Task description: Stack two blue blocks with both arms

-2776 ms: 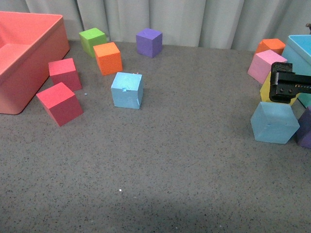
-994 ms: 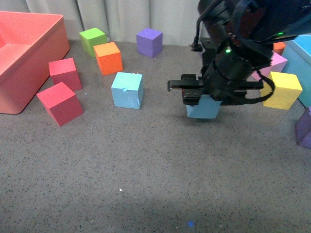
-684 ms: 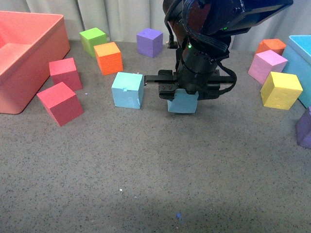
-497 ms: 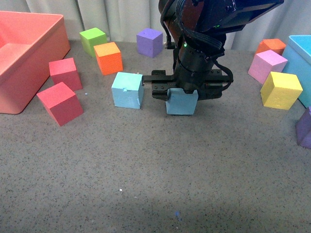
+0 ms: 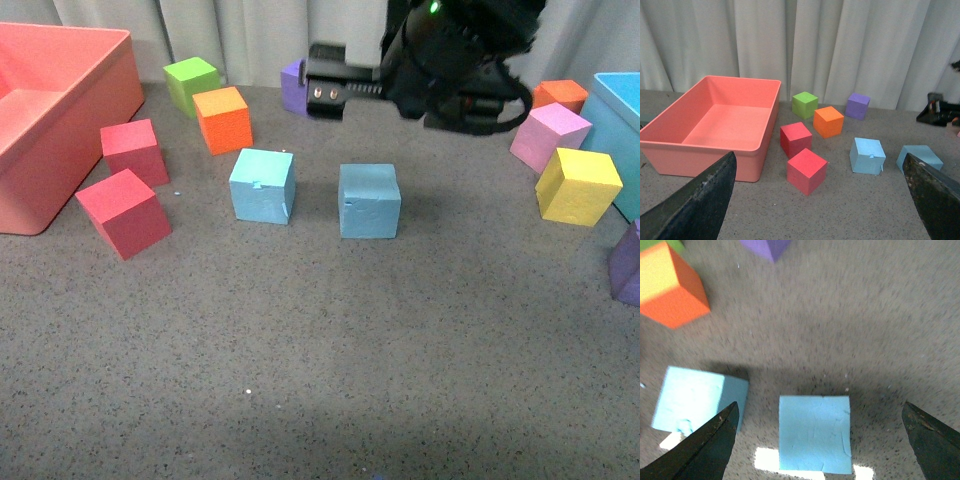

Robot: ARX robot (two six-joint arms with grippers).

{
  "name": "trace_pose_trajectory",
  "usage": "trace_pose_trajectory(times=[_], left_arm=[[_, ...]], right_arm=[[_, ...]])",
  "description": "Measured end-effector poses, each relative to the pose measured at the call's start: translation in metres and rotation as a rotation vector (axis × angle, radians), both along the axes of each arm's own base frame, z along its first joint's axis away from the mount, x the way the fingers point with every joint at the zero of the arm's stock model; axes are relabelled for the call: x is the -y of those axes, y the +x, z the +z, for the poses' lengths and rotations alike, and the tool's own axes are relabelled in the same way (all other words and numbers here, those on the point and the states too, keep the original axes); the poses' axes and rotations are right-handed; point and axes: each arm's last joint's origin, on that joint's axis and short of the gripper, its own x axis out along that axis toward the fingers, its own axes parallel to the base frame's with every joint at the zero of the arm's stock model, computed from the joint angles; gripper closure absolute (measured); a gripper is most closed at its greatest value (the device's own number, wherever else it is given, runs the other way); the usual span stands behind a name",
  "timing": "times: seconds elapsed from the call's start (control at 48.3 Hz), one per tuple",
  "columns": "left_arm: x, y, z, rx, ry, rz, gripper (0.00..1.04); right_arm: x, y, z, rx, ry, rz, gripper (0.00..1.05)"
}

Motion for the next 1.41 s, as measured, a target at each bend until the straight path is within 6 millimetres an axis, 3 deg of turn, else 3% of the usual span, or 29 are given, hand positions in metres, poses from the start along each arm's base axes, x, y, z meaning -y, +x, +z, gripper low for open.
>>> trace_pose_trajectory(times=[0.104, 0.228, 0.435, 0.58, 0.953, 1.409], left_arm=[[0.000, 0.000, 0.000, 0.000, 0.000, -0.002, 0.07], [0.000, 0.000, 0.000, 0.000, 0.000, 0.001, 0.07], [0.000, 0.000, 0.000, 0.000, 0.000, 0.000, 0.07], [0.000, 0.000, 0.000, 0.000, 0.000, 0.000, 0.07], [0.000, 0.000, 0.000, 0.000, 0.000, 0.000, 0.07], [0.000, 0.000, 0.000, 0.000, 0.000, 0.000, 0.07]], right_arm=[[0.017, -0.011, 0.005, 0.318, -0.073, -0.078, 0.26], [0.067, -0.059, 0.001, 0.628, -0.080, -0.095, 0.50], [0.113, -0.111, 0.028, 0.731, -0.084, -0.118, 0.82], [0.131, -0.141, 0.023, 0.709, -0.095, -0.103, 1.04], [0.166, -0.209, 0.022, 0.696, -0.100, -0.102, 1.04], [0.187, -0.253, 0.023, 0.699, -0.100, -0.108, 1.04]])
